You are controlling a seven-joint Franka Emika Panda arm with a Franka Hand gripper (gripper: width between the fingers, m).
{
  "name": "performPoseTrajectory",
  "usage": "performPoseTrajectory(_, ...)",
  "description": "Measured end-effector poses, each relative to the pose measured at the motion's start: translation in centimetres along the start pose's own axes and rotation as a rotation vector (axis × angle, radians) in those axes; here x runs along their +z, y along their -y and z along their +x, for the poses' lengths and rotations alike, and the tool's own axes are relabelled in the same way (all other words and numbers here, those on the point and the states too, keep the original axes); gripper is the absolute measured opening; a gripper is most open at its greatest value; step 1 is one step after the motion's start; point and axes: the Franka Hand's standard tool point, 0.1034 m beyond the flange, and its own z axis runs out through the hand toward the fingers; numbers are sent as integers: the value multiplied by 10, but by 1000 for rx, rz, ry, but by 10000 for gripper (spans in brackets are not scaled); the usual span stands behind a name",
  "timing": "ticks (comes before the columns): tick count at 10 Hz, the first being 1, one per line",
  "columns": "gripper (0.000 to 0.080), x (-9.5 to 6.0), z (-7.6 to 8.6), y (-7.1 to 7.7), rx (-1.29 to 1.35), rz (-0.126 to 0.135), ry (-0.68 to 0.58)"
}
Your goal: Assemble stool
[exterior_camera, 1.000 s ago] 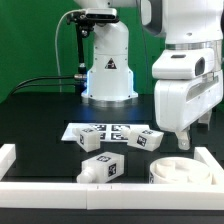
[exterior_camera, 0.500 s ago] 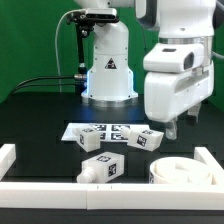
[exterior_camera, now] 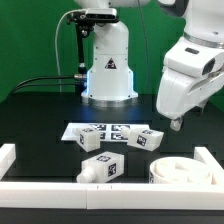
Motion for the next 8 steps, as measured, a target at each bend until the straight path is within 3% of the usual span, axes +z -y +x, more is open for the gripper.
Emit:
performPoseTrajectory(1, 649, 13, -17, 1, 17, -6, 105)
performPoseTrajectory(2, 649, 19, -27, 4, 26, -39, 181)
performPoseTrajectory(3, 649, 25, -34, 6, 21, -26, 222)
performPoseTrajectory(4, 649, 28, -44, 5, 19, 5, 288)
performPoseTrajectory(7, 649, 35, -39, 18, 13, 53, 460)
performPoseTrajectory(8, 649, 47, -41, 19, 21, 45, 517)
